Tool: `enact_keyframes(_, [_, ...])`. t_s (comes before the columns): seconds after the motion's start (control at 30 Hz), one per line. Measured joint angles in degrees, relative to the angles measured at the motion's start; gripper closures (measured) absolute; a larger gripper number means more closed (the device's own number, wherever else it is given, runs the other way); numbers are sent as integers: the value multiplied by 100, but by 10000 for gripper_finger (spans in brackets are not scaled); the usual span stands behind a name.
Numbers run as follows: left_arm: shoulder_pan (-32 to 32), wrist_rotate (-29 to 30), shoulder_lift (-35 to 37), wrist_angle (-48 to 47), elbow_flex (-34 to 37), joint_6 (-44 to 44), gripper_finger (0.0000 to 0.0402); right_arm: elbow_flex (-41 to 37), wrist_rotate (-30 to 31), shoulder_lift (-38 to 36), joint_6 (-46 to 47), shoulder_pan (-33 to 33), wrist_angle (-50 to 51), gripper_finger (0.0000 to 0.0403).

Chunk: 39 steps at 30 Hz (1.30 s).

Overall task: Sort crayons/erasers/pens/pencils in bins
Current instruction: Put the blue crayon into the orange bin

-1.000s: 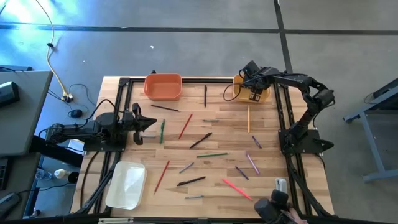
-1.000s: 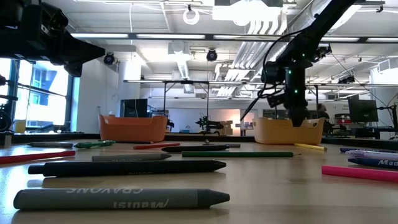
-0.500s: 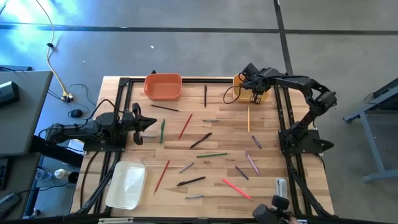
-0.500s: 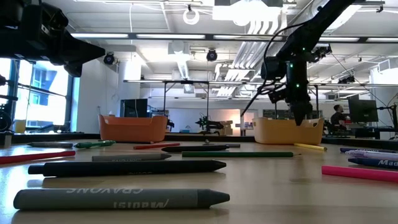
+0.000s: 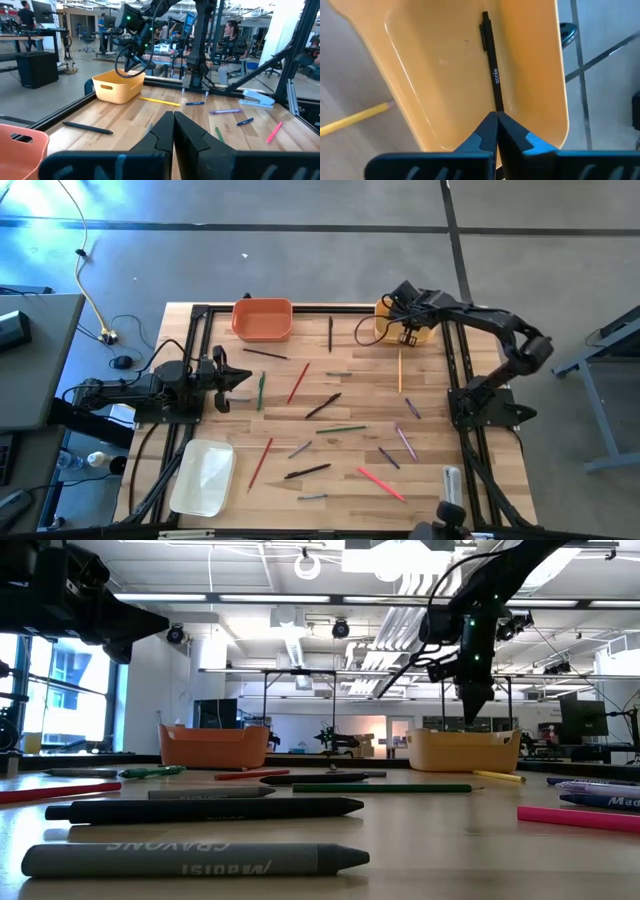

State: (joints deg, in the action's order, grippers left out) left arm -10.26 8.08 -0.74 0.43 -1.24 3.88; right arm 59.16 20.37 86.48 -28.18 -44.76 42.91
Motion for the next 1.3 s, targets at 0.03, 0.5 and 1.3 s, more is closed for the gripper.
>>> enact_keyframes(0.03, [2,-1,0,0,-1,0,401,2,-2,-37,87,48,55,402])
enact_keyframes(0.5, [1,-7,0,-1,-2,0,401,0,-1812,-963,1710,839,741,403])
enact_keyframes(1.3, [1,8,0,-2,-1,0,401,-2216,-1358,-1695,3917,4279,-3777,403])
